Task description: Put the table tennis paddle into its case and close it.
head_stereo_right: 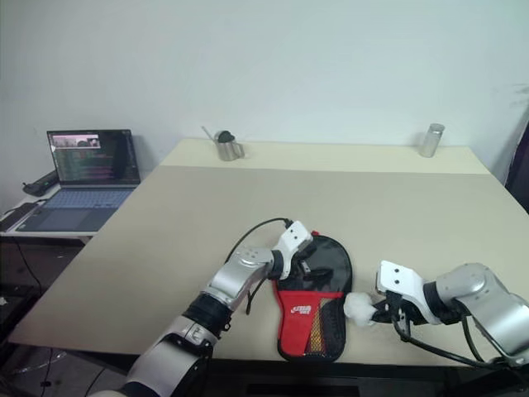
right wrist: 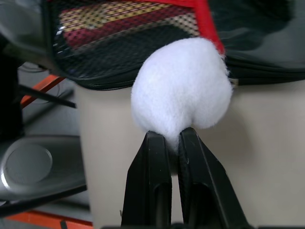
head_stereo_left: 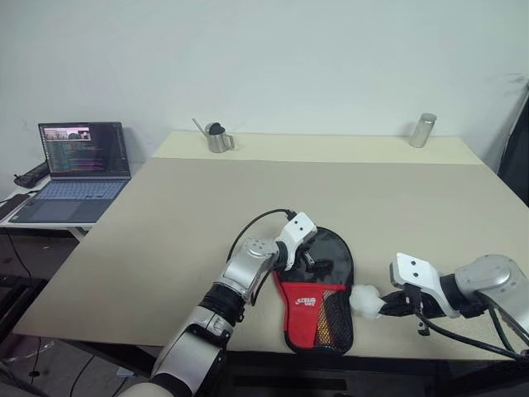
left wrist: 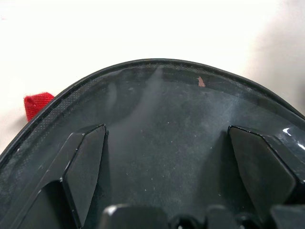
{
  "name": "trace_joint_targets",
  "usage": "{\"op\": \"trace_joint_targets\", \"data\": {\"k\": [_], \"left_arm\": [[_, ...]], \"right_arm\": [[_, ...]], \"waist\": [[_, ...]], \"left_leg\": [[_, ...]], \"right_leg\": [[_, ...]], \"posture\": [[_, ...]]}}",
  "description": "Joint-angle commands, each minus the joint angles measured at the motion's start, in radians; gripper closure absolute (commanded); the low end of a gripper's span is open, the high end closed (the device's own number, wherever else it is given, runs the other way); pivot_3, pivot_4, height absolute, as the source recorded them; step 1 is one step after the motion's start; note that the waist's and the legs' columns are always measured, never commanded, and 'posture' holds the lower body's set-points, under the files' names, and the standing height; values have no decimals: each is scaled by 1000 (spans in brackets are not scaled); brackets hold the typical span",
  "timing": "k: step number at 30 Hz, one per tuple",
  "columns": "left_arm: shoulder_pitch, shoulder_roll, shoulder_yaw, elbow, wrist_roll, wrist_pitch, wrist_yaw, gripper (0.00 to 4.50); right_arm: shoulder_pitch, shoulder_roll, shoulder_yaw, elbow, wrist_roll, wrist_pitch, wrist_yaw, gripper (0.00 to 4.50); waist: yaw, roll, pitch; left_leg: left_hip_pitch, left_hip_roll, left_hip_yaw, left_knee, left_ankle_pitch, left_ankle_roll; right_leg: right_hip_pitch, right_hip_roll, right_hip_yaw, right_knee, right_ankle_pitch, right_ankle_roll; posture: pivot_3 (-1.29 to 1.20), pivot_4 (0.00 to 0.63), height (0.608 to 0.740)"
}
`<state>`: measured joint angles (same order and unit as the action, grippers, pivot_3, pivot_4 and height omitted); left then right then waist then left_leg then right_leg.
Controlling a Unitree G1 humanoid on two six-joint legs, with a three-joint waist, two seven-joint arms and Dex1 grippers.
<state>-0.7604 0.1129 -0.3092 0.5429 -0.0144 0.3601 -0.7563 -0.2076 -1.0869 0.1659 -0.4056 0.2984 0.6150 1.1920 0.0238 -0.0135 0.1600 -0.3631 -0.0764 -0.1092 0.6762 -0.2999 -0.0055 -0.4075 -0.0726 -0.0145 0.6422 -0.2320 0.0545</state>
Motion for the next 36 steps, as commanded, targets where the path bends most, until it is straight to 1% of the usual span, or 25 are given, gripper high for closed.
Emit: {"op": "trace_joint_targets", "data": {"k": [1, 11, 19, 24, 30, 36], "left_arm": [[34, 4, -26, 56, 31, 33, -3, 0], [53, 15, -43, 29, 36, 54, -18, 0], [74, 23, -56, -5, 48, 80, -34, 0], [85, 34, -73, -22, 58, 95, -50, 0], [97, 45, -82, -47, 65, 108, -61, 0], [92, 58, -83, -41, 70, 102, -65, 0]], "right_arm": [[30, -29, -18, -45, 32, -55, 73, 4464], [102, -50, 1, -81, 34, -137, 149, 4464], [138, -73, 17, -95, 43, -215, 238, 4464], [198, -88, 44, -133, 48, -290, 308, 4464], [234, -80, 92, -173, 21, -308, 292, 4464], [201, -56, 103, -150, -12, -318, 260, 4464]], "waist": [[0, 0, 0], [2, 0, 0], [2, 0, 0], [2, -1, 0], [2, -1, 0], [2, -2, -1]], "left_leg": [[0, 0, 0, 0, 0, 0], [0, 0, 0, 0, -1, 0], [0, 0, 0, 0, -2, -2], [0, 0, 0, 0, -3, -2], [0, 0, 0, 0, -3, -2], [0, 0, 0, 0, -4, -2]], "right_leg": [[0, 0, 0, 0, 0, 0], [1, -1, 0, -1, -1, 2], [1, -1, 1, -2, -2, 3], [1, -1, 0, -3, -3, 4], [2, -1, 0, -3, -3, 4], [2, -1, 0, -5, -3, 4]], "posture": [[0, 150, 740], [0, 150, 740], [0, 150, 740], [0, 150, 740], [0, 150, 740], [0, 150, 740]]}}
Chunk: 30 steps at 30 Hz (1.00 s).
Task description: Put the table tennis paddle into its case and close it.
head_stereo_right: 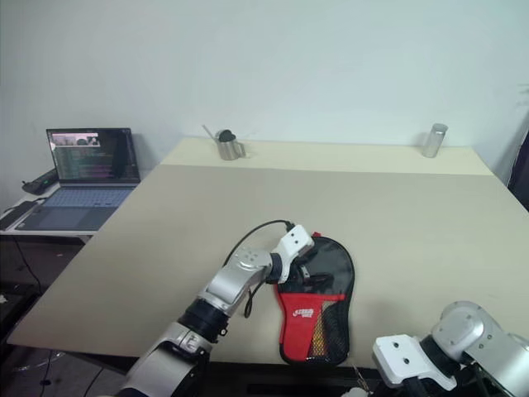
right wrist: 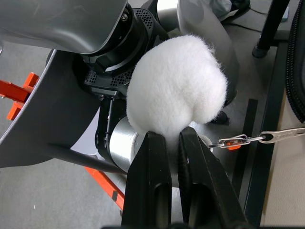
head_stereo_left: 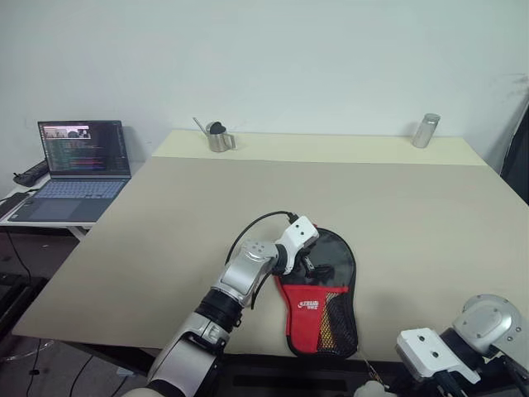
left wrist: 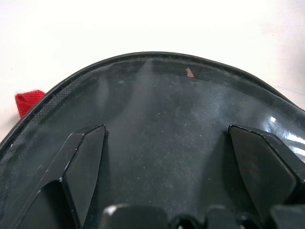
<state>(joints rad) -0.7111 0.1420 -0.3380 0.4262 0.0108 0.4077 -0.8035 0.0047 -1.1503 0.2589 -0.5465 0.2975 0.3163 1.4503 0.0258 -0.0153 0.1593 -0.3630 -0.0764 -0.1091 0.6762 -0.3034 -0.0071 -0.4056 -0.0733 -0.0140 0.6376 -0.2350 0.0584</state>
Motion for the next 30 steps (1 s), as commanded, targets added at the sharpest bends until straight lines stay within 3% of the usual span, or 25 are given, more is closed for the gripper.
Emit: {"op": "trace_joint_targets", "data": {"k": [1, 10, 13, 24, 30], "left_arm": [[35, 27, -51, 85, 45, 49, -15, 0], [-3, 7, -46, 148, 48, 10, -5, 0], [-14, -1, -44, 170, 49, -4, -4, 0], [-62, -18, -7, 235, 21, -73, -19, 0], [-74, 1, 48, 182, -30, -116, -72, 0]], "right_arm": [[-16, 10, 12, 3, -30, -32, -6, 4464], [-42, 31, 12, 46, -85, -42, -35, 4464], [-40, 23, 8, 52, -95, -28, -38, 3672], [-59, -30, -74, 120, -79, -25, -35, 22], [-137, -10, -160, 224, -43, -11, -63, 22]], "waist": [[0, 0, 0], [0, -1, -1], [0, -1, -1], [0, -2, -1], [0, -2, 0]], "left_leg": [[0, 0, 0, 0, 0, 0], [1, 0, 0, 0, 0, 0], [1, 0, 0, 1, 0, 0], [1, 0, 0, 2, -1, 3], [1, 0, 1, 2, -1, 3]], "right_leg": [[0, 0, 0, 0, 0, 0], [1, 0, 0, 0, 0, 0], [1, 0, 0, 1, 0, 0], [1, 0, 0, 2, 0, 0], [1, 0, 0, 2, 0, 0]], "posture": [[0, 150, 740], [0, 150, 740], [0, 150, 740], [0, 150, 740], [0, 150, 740]]}}
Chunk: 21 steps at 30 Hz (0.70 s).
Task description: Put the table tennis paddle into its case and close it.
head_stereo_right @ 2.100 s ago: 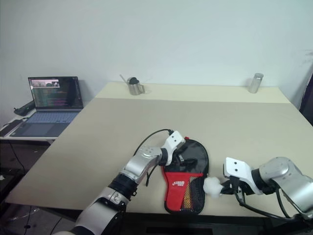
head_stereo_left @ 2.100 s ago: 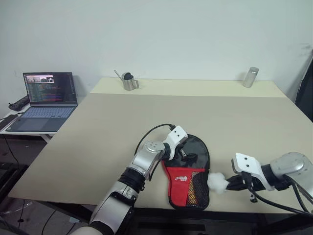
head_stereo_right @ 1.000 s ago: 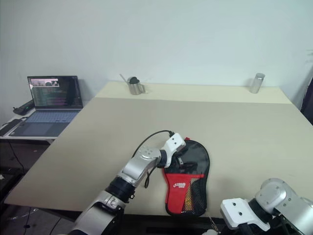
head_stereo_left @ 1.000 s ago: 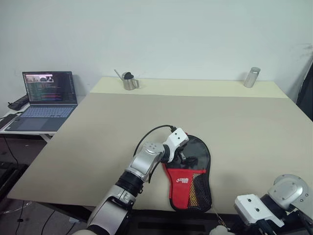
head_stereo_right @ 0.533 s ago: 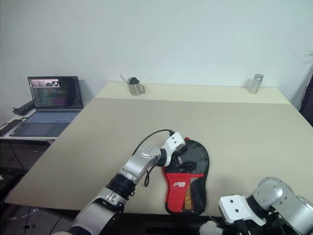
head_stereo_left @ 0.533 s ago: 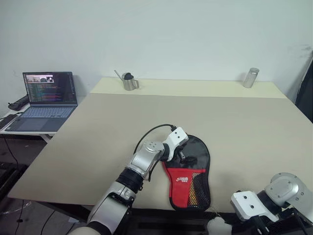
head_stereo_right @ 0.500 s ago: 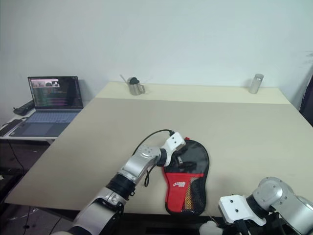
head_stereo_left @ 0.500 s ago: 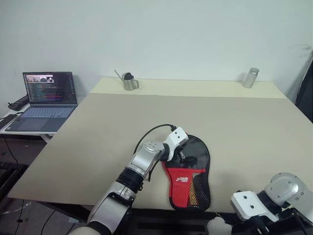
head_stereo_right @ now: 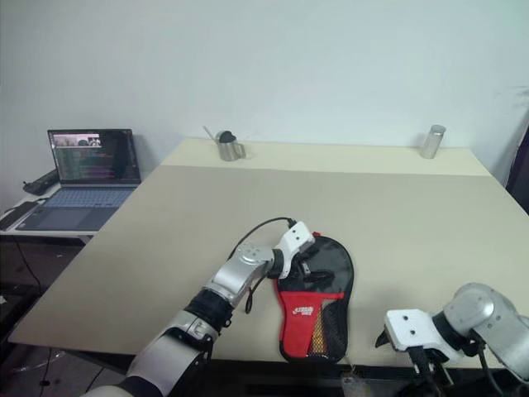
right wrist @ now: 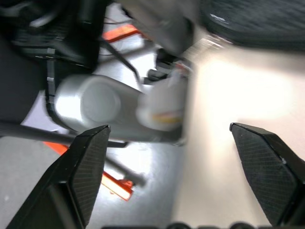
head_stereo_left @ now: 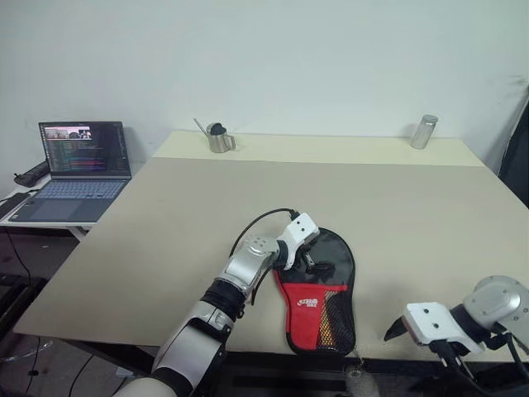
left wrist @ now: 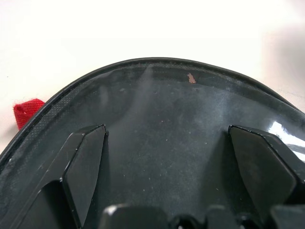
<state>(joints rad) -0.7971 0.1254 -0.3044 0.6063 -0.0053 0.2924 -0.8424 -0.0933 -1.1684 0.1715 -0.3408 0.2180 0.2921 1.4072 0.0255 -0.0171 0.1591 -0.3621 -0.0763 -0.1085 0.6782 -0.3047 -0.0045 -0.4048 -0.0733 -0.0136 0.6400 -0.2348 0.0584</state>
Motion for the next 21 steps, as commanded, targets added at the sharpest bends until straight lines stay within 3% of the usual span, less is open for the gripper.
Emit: {"op": "trace_joint_targets", "data": {"k": [1, 10, 21], "left_arm": [[12, 25, 23, -17, -25, -6, -49, 0], [44, 266, 158, -373, -245, 68, -322, 0], [76, 519, 308, -442, -374, 166, -419, 0]], "right_arm": [[-54, 15, -88, 28, 51, 27, -27, 22], [-212, 53, -313, 264, 249, 145, -20, 22], [-229, -20, -406, 440, 267, 151, 48, 22]], "waist": [[-2, 0, 1], [-6, -1, 12], [-7, 4, 17]], "left_leg": [[0, 0, 0, 0, 0, 0], [-4, 0, 1, -1, 2, -3], [-5, 0, 2, -2, 0, -2]], "right_leg": [[-1, 0, 0, 0, 0, 0], [-7, 0, 2, 1, 4, -8], [-7, 0, 2, -1, 3, -9]], "posture": [[0, 150, 740], [0, 150, 740], [0, 150, 740]]}}
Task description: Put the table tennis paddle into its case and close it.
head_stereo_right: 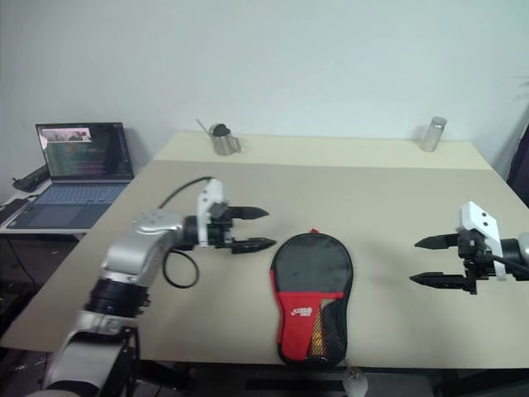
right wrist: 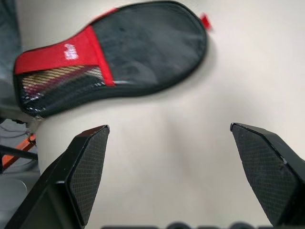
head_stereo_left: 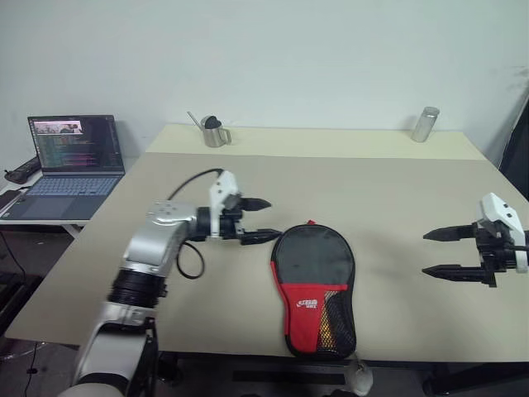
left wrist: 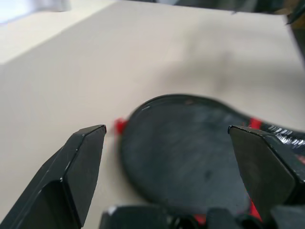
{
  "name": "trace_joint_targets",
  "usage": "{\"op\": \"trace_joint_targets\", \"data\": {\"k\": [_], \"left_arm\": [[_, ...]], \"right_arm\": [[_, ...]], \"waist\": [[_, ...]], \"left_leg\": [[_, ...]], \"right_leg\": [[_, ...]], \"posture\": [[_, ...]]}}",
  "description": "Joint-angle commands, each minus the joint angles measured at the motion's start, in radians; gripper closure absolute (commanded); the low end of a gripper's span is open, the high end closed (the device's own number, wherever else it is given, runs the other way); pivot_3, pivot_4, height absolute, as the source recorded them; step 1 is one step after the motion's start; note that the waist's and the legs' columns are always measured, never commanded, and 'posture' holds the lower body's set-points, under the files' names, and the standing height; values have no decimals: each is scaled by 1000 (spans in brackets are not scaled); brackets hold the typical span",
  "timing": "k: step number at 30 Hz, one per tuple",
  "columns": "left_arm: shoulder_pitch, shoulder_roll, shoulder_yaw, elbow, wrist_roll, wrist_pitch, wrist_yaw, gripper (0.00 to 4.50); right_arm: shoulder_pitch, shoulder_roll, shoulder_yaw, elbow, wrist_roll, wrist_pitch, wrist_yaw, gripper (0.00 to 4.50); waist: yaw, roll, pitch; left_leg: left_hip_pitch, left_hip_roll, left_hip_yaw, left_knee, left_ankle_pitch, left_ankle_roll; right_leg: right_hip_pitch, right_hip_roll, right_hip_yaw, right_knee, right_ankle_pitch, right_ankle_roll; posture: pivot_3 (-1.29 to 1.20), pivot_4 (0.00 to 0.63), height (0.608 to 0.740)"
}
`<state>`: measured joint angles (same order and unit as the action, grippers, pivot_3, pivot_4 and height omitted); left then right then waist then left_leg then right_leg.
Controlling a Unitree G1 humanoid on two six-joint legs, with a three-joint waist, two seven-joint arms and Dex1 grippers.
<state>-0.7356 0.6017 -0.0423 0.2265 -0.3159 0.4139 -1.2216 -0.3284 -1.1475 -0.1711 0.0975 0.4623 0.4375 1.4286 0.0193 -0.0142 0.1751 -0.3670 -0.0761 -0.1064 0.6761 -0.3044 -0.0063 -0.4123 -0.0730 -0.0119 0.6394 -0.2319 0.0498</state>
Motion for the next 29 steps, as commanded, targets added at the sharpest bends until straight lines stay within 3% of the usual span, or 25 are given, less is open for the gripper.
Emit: {"op": "trace_joint_targets", "data": {"k": [1, 8, 19, 29], "left_arm": [[21, 56, 54, -75, -77, 61, -46, 0], [36, 180, 113, -65, -158, 158, -118, 0], [53, 350, 209, 43, -134, 28, -145, 0], [183, 370, 282, -72, -168, 48, -74, 0]], "right_arm": [[12, -49, -73, 9, 22, 4, 33, 22], [54, -115, -160, 14, 70, 78, 84, 22], [72, -61, -176, -193, 110, 94, 0, 22], [7, -35, -115, -248, 116, 96, -40, 22]], "waist": [[-2, 1, 1], [-6, 1, 3], [-22, 1, 5], [-21, 1, 5]], "left_leg": [[0, 0, 1, 0, 0, 0], [0, 0, 1, 0, 0, 0], [0, 1, 1, 0, 0, 0], [-7, 1, 1, 1, 0, 0]], "right_leg": [[0, 0, 0, 0, 0, 0], [-1, 0, 0, 2, 0, 0], [-3, 0, 1, 3, 0, 0], [-9, 0, 1, 4, 0, -1]], "posture": [[0, 150, 740], [0, 150, 740], [0, 150, 740], [0, 150, 740]]}}
